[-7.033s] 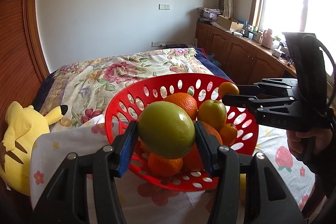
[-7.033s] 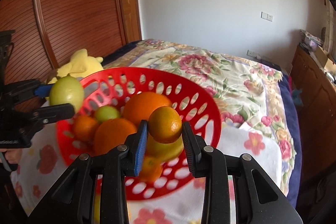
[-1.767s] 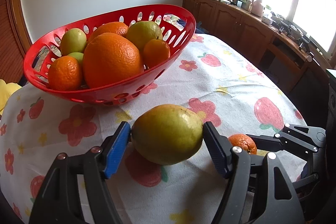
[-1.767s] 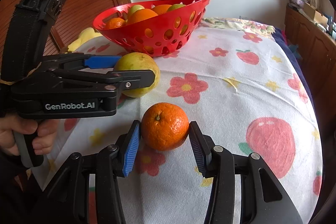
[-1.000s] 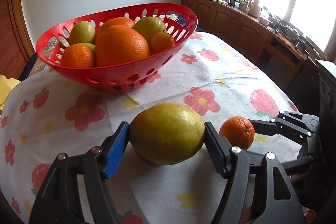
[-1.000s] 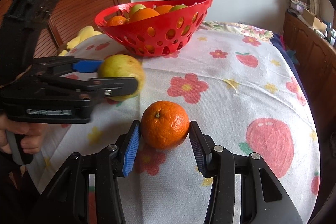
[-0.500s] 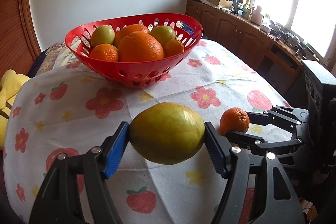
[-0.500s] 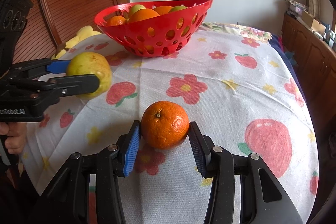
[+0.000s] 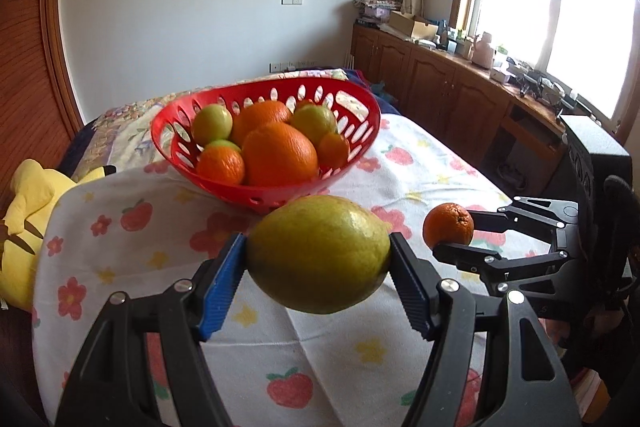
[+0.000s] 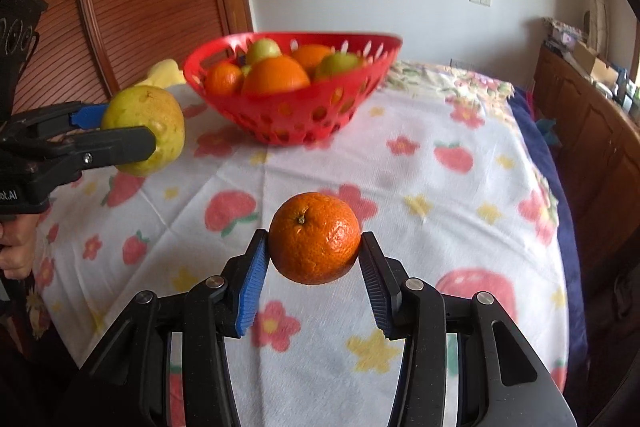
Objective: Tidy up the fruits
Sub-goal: 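Lift the mandarin and yellow pear and carry both over the red basket, then open right tool to drop the mandarin while left tool releases the pear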
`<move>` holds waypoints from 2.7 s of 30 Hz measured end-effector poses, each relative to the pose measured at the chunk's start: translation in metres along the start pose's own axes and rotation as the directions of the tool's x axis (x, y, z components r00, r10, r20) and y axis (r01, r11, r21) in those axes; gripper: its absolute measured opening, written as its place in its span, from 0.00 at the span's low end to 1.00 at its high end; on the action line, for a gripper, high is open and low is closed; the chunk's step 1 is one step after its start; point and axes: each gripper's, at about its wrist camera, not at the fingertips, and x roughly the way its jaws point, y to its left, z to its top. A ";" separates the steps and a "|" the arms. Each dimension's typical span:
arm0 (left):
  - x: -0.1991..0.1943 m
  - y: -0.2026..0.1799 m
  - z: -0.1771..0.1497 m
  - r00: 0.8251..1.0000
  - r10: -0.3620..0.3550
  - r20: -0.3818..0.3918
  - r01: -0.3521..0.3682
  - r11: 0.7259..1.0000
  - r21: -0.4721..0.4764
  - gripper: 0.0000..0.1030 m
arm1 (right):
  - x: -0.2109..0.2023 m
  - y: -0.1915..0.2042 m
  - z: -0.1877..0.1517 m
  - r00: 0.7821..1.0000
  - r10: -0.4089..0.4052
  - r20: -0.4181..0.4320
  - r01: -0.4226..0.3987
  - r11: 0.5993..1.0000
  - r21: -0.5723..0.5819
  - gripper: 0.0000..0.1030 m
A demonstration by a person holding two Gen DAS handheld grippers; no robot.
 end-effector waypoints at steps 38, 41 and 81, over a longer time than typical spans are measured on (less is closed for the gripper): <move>0.069 0.070 0.082 0.998 0.053 0.039 -0.051 0.998 -0.038 0.68 | 0.074 -0.028 0.127 0.998 -0.042 0.043 0.046 0.994 -0.096 0.45; 0.074 0.072 0.086 0.998 0.059 0.034 -0.058 0.998 -0.037 0.68 | 0.076 -0.026 0.127 0.998 -0.038 0.040 0.042 0.994 -0.099 0.46; 0.083 0.072 0.104 0.991 0.134 0.021 -0.133 0.990 -0.049 0.73 | 0.046 -0.012 0.117 0.995 -0.030 0.094 0.034 0.999 -0.038 0.52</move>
